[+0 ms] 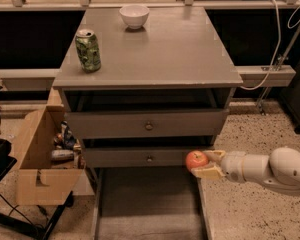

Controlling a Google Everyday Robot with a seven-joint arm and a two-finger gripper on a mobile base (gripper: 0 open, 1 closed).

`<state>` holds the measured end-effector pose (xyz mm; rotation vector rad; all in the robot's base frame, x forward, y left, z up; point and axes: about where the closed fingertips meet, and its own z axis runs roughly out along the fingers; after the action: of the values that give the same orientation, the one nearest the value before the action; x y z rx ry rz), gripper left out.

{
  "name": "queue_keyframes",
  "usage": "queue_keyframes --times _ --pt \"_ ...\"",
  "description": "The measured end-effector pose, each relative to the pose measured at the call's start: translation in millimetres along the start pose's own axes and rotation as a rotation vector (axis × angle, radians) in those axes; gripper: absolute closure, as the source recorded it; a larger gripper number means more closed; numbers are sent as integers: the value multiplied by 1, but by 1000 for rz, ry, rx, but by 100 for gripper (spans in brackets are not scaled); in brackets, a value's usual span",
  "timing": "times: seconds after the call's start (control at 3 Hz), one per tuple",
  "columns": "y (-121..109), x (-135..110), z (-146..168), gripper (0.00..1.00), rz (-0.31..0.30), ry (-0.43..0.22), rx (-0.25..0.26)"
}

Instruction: Place apple into bottom drawer

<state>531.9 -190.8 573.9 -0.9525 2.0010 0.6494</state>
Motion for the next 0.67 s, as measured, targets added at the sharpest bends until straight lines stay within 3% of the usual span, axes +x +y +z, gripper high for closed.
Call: queue_keyframes --times 0.33,0.67 --pt "8 23 44 100 -63 -54 -14" --pt "22 72 118 100 -120 -124 -49"
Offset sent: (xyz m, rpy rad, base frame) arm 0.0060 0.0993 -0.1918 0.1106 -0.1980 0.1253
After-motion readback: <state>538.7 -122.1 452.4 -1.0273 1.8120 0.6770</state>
